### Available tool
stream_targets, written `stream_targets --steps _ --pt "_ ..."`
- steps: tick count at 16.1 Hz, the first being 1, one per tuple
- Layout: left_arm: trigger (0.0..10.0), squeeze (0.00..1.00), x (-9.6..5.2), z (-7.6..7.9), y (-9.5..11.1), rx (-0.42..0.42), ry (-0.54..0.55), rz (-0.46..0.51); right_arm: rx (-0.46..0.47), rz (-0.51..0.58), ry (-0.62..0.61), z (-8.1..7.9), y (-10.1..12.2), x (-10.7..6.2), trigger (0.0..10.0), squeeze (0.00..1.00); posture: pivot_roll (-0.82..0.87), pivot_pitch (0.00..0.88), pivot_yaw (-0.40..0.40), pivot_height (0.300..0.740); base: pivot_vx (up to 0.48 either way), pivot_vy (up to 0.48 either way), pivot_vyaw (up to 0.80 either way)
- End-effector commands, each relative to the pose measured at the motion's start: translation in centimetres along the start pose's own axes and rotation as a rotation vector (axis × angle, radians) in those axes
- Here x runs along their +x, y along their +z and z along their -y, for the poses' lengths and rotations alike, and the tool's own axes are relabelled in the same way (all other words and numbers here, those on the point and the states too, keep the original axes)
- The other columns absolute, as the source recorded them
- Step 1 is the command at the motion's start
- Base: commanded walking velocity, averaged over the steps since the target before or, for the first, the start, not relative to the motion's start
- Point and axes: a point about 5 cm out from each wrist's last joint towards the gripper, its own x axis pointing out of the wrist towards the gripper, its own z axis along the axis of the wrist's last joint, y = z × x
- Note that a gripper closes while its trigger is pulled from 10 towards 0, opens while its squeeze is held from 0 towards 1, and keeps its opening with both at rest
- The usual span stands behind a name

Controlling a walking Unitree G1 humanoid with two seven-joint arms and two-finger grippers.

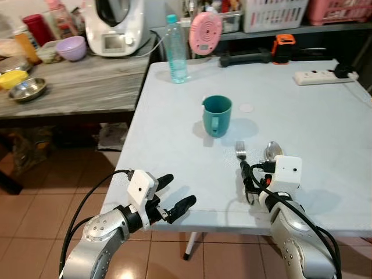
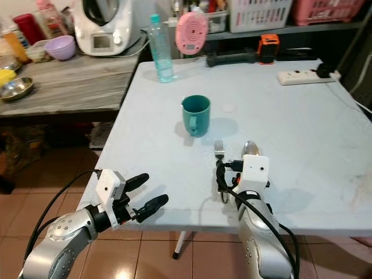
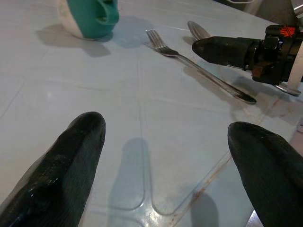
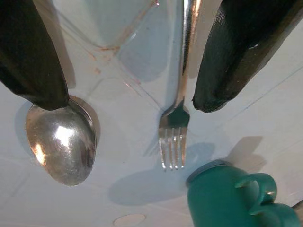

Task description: Setting the table

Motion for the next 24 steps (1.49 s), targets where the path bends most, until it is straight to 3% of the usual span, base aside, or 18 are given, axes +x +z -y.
stream_targets --steps 1,7,12,13,14,15,16,24 --pt "10.0 0.00 -0.1 -0.1 0.2 0.019 0.002 -0.010 0.021 0.001 0.012 -0.5 0.2 0.2 10.0 0.00 -0.07 0.045 0.105 0.740 0.000 0.000 0.00" --pt "10.0 0.00 0.0 -0.1 0.2 0.015 0.004 -0.012 0.029 0.022 0.033 -1.2 1.1 1.1 10.0 0.00 -0.06 0.050 0.103 0.740 0.000 0.000 0.00" --pt "10.0 0.00 0.1 0.4 0.4 -0.018 -0.047 -0.005 -0.020 -0.104 0.035 -1.1 -1.2 1.1 10.0 0.00 -0.06 0.060 0.099 0.740 0.000 0.000 0.00" --pt "10.0 0.00 0.2 0.5 0.6 -0.026 -0.063 -0.002 -0.018 -0.116 0.041 -1.2 -1.4 1.3 5.8 0.00 -0.06 0.060 0.099 0.740 0.000 0.000 0.00" --pt "10.0 0.00 0.2 0.6 0.5 -0.024 -0.063 -0.004 -0.027 -0.122 0.049 -1.3 -1.5 1.5 2.5 0.00 -0.07 0.059 0.098 0.740 0.000 0.000 0.00" --pt "10.0 0.00 0.2 0.6 0.5 -0.022 -0.062 -0.006 -0.034 -0.127 0.056 -1.5 -1.5 1.6 0.8 0.00 -0.07 0.059 0.098 0.740 0.000 0.000 0.00" --pt "10.0 0.00 0.2 0.6 0.5 -0.023 -0.062 -0.006 -0.041 -0.135 0.059 -1.6 -1.6 1.8 0.0 0.00 -0.07 0.060 0.098 0.740 0.000 0.000 0.00" --pt "10.0 0.00 0.3 0.7 0.5 -0.048 -0.048 0.001 -0.096 -0.179 0.110 -1.9 -1.6 3.3 0.0 0.00 -0.06 0.060 0.093 0.740 0.000 0.000 0.00"
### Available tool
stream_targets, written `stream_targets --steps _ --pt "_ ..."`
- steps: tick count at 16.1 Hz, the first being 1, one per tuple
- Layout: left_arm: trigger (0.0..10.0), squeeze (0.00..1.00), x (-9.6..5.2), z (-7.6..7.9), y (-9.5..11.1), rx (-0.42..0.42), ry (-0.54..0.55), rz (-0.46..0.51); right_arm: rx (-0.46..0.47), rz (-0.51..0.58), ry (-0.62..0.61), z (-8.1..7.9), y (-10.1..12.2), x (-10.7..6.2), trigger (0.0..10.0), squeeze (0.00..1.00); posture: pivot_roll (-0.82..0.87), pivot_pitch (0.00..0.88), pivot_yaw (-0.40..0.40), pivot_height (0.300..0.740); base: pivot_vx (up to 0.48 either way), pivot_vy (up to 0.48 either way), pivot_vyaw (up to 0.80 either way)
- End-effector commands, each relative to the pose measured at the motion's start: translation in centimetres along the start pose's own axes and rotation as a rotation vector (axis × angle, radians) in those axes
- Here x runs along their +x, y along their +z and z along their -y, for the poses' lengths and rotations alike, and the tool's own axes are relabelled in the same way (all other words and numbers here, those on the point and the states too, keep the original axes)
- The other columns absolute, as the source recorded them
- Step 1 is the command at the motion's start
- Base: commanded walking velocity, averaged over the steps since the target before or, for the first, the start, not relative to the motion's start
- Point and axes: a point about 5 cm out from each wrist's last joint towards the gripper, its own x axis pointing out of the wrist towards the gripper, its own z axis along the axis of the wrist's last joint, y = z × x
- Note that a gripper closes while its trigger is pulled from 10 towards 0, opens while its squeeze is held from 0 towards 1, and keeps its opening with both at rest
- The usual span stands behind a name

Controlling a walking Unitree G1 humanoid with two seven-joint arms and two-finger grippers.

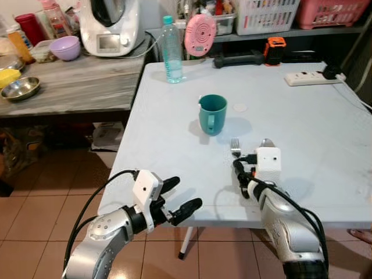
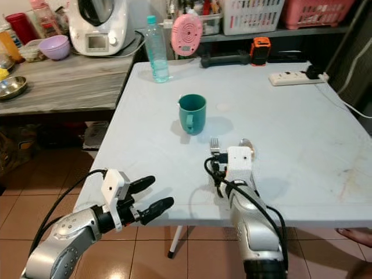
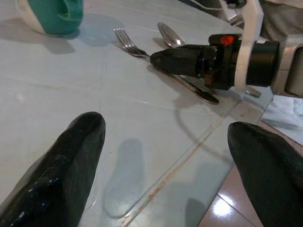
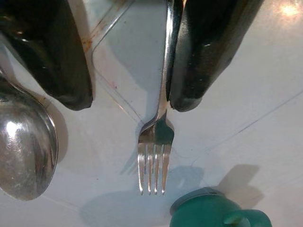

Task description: Setting the table

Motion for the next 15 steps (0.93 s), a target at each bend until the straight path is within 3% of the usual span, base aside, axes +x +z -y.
stream_targets --steps 1,2,3,4,5,6,7,8,9,10,15 --pt "10.0 0.00 -0.1 0.0 0.7 0.006 -0.001 0.019 -0.008 -0.062 0.039 -0.8 -0.9 0.5 0.0 0.00 -0.06 0.060 0.093 0.740 0.000 0.000 0.00" --pt "10.0 0.00 0.0 0.1 1.1 0.001 -0.004 0.033 -0.010 -0.059 0.046 -1.0 -0.7 0.7 0.0 0.00 -0.06 0.060 0.093 0.740 0.000 0.000 0.00" --pt "10.0 0.00 0.2 0.1 1.2 0.001 -0.005 0.038 -0.023 -0.059 0.064 -1.3 -0.4 1.0 1.1 0.00 -0.06 0.060 0.092 0.740 0.000 0.000 0.00" --pt "10.0 0.00 0.2 0.1 1.2 0.003 -0.005 0.038 -0.029 -0.061 0.070 -1.4 -0.4 1.1 1.1 0.00 -0.06 0.060 0.092 0.740 0.000 0.000 0.00" --pt "10.0 0.00 0.2 0.0 1.2 0.004 -0.003 0.036 -0.047 -0.062 0.083 -1.7 -0.4 1.3 2.5 0.00 -0.06 0.060 0.092 0.740 0.000 0.000 0.00" --pt "10.0 0.00 0.2 0.1 1.1 0.003 -0.003 0.035 -0.049 -0.062 0.089 -1.8 -0.4 1.4 3.1 0.00 -0.06 0.060 0.092 0.740 0.000 0.000 0.00" --pt "10.0 0.00 0.3 0.1 1.0 -0.001 -0.003 0.031 -0.059 -0.062 0.104 -2.1 -0.4 1.6 6.7 0.00 -0.06 0.060 0.093 0.740 0.000 0.000 0.00" --pt "10.0 0.00 0.2 0.2 0.9 -0.004 -0.001 0.029 -0.061 -0.062 0.110 -2.3 -0.4 1.7 5.7 0.00 -0.06 0.060 0.092 0.740 0.000 0.000 0.00" --pt "10.0 0.00 0.2 0.2 0.9 -0.006 0.000 0.028 -0.060 -0.061 0.116 -2.4 -0.4 1.7 6.7 0.00 -0.06 0.060 0.092 0.740 0.000 0.000 0.00" --pt "10.0 0.00 0.2 0.2 0.8 -0.005 0.001 0.026 -0.059 -0.059 0.128 -2.6 -0.5 1.7 0.0 0.00 -0.06 0.060 0.092 0.740 0.000 0.000 0.00" --pt "10.0 0.00 0.2 0.2 0.6 -0.018 -0.008 0.024 -0.067 -0.080 0.143 -2.8 -1.5 1.2 0.0 0.00 -0.06 0.060 0.092 0.740 0.000 0.000 0.00"
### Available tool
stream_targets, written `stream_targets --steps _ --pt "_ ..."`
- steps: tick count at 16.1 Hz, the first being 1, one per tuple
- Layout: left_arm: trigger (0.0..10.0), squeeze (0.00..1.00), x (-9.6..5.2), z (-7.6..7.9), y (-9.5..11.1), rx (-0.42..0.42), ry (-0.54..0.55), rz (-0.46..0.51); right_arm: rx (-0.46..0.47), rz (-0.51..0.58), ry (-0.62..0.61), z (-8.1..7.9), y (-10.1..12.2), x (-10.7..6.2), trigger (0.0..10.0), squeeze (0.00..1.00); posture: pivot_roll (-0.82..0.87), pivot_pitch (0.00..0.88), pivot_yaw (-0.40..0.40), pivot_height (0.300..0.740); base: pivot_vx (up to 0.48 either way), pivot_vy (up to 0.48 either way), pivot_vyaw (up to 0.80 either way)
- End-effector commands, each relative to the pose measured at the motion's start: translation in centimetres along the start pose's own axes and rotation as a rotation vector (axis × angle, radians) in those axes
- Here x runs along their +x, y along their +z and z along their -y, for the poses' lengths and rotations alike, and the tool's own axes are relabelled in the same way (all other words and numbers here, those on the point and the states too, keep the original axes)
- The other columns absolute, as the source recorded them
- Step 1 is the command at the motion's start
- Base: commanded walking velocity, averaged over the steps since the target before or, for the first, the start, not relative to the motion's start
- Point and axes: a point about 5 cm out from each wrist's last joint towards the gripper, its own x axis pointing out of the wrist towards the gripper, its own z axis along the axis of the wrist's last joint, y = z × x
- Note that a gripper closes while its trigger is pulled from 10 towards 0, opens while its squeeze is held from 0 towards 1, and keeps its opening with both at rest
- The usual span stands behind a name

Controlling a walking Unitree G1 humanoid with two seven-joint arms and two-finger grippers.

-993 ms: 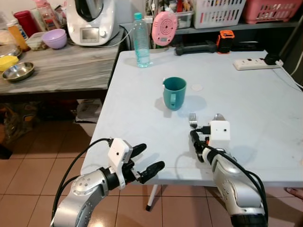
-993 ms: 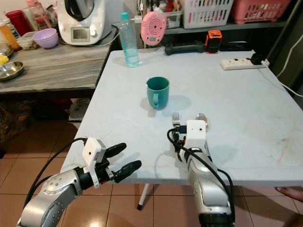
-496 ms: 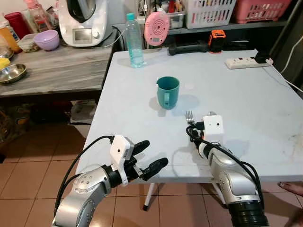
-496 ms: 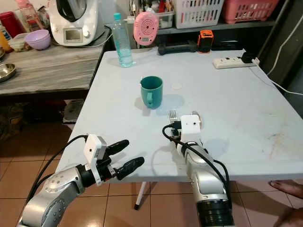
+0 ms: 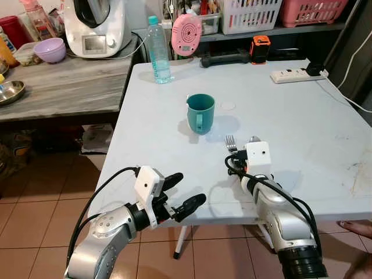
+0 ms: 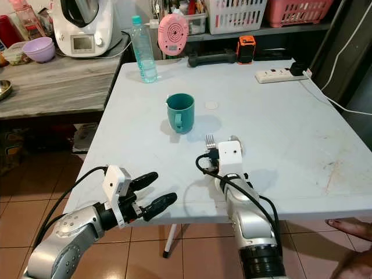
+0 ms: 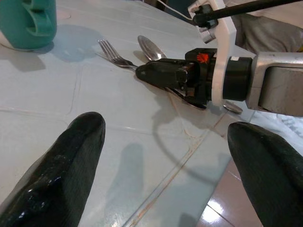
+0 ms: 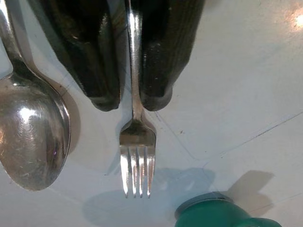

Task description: Setting the table

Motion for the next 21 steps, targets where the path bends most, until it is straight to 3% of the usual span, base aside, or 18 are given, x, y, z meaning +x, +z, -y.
stream_targets --steps 1,6,11,16,19,21 --pt "10.0 0.00 -0.3 -0.2 -0.2 -0.003 0.003 -0.011 0.007 -0.079 0.087 -2.0 -1.8 -0.1 0.0 0.00 -0.06 0.060 0.092 0.740 0.000 0.000 0.00" --pt "10.0 0.00 -0.3 -1.5 0.0 0.077 0.118 0.016 0.013 -0.070 0.086 -2.2 -1.9 -0.1 0.0 0.00 -0.06 0.052 0.091 0.740 0.000 0.000 0.00" --pt "10.0 0.00 -0.3 -1.8 0.3 0.089 0.138 0.026 0.014 -0.061 0.081 -2.0 -1.7 0.0 0.0 0.00 -0.06 0.047 0.089 0.740 0.000 0.000 0.00" --pt "10.0 0.00 -0.3 -2.6 1.7 0.137 0.226 0.089 0.072 0.230 0.114 -2.6 3.8 -1.9 0.0 0.00 -0.06 0.042 0.090 0.740 0.000 0.000 0.00" --pt "10.0 0.00 -0.6 -3.7 2.4 0.125 0.284 0.120 0.036 0.318 0.121 -2.6 5.0 -3.3 0.0 0.00 -0.06 0.039 0.092 0.740 0.000 0.000 0.00" --pt "10.0 0.00 -0.7 -5.4 3.1 0.144 0.375 0.133 0.007 0.382 0.137 -2.7 5.8 -4.4 0.0 0.00 -0.07 0.034 0.093 0.740 0.000 0.000 0.00"
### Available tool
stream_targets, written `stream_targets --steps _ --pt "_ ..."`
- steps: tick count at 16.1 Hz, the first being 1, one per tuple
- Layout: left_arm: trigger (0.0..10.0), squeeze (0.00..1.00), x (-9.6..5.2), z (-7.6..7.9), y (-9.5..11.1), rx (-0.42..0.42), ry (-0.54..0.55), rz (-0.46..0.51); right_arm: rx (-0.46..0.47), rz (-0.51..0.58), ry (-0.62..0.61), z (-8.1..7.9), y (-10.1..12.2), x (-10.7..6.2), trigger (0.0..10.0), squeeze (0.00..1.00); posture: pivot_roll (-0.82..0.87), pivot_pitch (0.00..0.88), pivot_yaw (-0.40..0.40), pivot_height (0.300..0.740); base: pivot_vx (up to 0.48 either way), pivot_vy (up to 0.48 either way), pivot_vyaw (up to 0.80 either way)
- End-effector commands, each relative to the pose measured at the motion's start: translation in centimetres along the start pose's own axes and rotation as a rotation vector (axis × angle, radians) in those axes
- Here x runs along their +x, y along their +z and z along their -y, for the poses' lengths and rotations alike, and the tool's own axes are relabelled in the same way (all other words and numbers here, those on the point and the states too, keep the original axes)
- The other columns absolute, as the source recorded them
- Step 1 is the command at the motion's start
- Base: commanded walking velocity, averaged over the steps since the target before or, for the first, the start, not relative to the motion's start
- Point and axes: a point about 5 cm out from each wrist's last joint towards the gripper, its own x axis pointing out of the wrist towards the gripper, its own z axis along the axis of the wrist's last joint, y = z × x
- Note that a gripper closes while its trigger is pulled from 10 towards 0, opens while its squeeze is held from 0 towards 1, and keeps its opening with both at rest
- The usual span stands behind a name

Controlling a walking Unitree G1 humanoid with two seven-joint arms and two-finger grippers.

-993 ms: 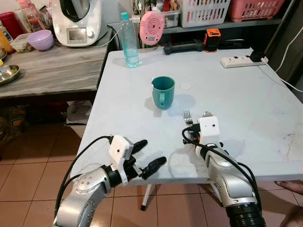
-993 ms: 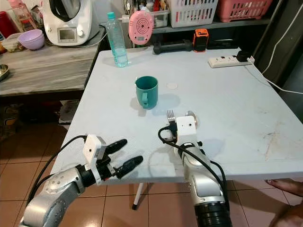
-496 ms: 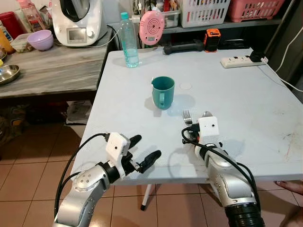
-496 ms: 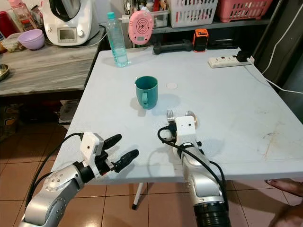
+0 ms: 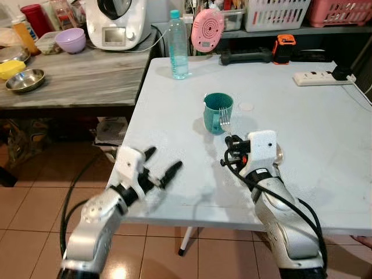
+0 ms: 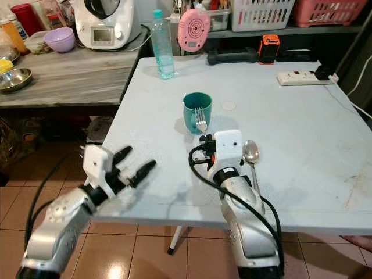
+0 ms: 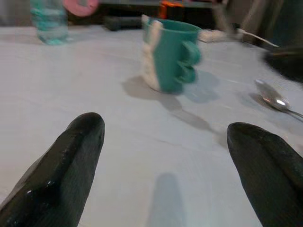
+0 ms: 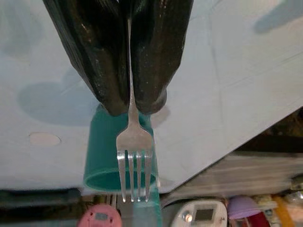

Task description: Setting the table

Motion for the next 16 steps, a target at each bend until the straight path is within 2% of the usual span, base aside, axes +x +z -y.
stream_targets --steps 1,2,3,4,5,6,7,16 --pt "10.0 0.00 0.0 -1.4 0.3 0.022 0.083 0.003 -0.016 0.072 0.021 -0.4 1.4 -0.3 0.0 0.00 -0.07 0.026 0.095 0.740 0.000 0.000 0.00" --pt "10.0 0.00 0.2 -2.3 0.7 0.042 0.163 0.015 -0.047 0.113 0.005 -0.2 2.2 -0.4 2.3 0.00 -0.07 0.026 0.095 0.740 0.000 0.000 0.00" --pt "10.0 0.00 0.2 -2.7 0.9 0.063 0.205 0.026 -0.063 0.133 -0.003 -0.1 2.5 -0.5 2.4 0.00 -0.07 0.025 0.095 0.740 0.000 0.000 0.00" --pt "10.0 0.00 0.1 -3.4 1.1 0.049 0.274 0.047 -0.103 0.149 -0.035 0.5 2.7 -0.7 2.7 0.00 -0.07 0.025 0.095 0.740 0.000 0.000 0.00" --pt "10.0 0.00 0.1 -3.8 1.1 0.060 0.307 0.039 -0.115 0.149 -0.047 0.8 2.6 -0.9 1.4 0.00 -0.07 0.025 0.095 0.740 0.000 0.000 0.00" --pt "10.0 0.00 -0.1 -4.2 0.8 0.078 0.337 0.024 -0.126 0.136 -0.074 1.5 2.2 -1.2 5.0 0.00 -0.07 0.025 0.095 0.740 0.000 0.000 0.00" --pt "10.0 0.00 -0.3 -4.5 0.5 0.070 0.358 0.013 -0.121 0.115 -0.096 2.1 1.7 -1.6 10.0 0.00 -0.07 0.025 0.095 0.740 0.000 0.000 0.00" --pt "10.0 0.00 -0.3 -4.9 -0.6 0.064 0.434 -0.038 -0.098 0.076 -0.146 2.8 0.5 -1.7 10.0 0.00 -0.06 0.028 0.100 0.740 0.000 0.000 0.00"
